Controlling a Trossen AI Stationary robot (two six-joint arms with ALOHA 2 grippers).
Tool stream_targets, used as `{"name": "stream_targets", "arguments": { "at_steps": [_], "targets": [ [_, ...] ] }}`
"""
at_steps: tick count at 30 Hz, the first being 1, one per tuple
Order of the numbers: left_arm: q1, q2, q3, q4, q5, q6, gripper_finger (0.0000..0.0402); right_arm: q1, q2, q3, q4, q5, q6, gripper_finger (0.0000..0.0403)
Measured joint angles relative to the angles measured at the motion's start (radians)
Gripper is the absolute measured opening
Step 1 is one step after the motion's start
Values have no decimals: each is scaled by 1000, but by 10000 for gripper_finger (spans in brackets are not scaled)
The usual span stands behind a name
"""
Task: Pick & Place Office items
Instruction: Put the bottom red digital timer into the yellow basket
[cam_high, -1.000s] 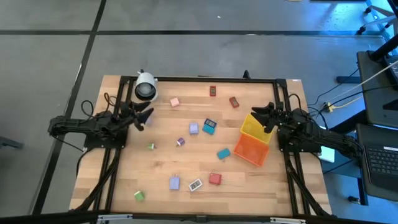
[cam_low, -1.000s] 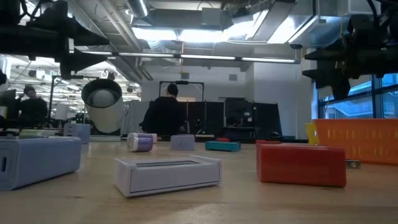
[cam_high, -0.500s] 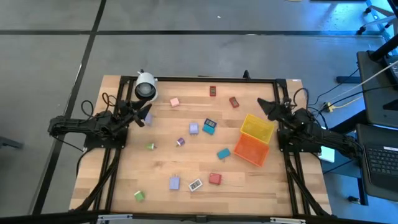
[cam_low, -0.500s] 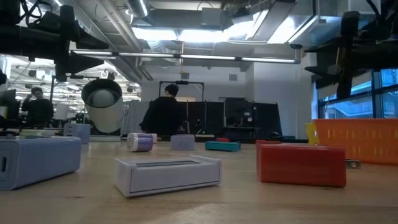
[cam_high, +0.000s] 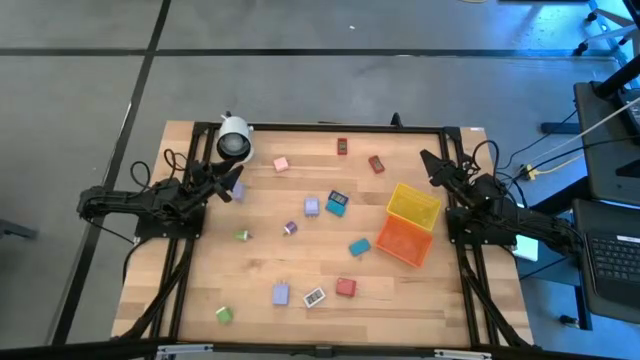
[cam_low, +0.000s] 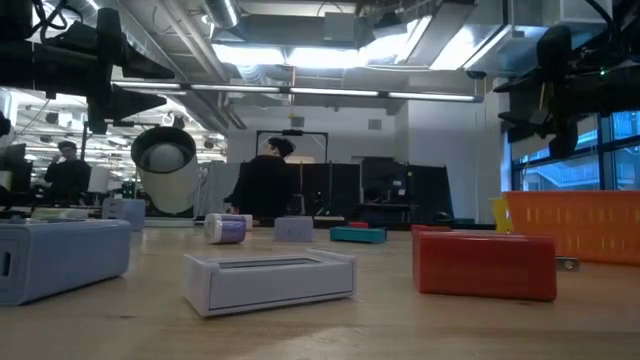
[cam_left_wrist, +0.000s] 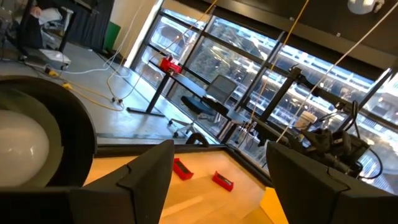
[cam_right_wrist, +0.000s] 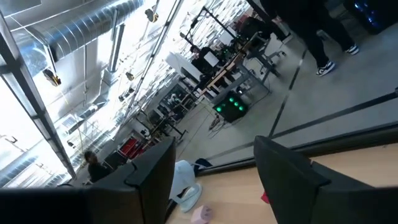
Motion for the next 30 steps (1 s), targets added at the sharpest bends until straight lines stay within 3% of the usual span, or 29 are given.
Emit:
{"name": "stream_targets", "arguments": {
  "at_steps": [9, 16, 21, 30],
  "targets": [
    [0, 0, 0, 0, -5, -52, 251, 0, 0, 0, 0, 24, -73, 220],
    [0, 0, 0, 0, -128, -52, 251, 0, 0, 11, -1, 5, -49, 220],
    [0, 0, 0, 10, -150, -65, 251, 0, 17, 85, 0, -17, -99, 220],
    [0, 0, 0, 21, -161, -55, 251, 0, 233, 208, 3, -35, -336, 220]
  ]
}}
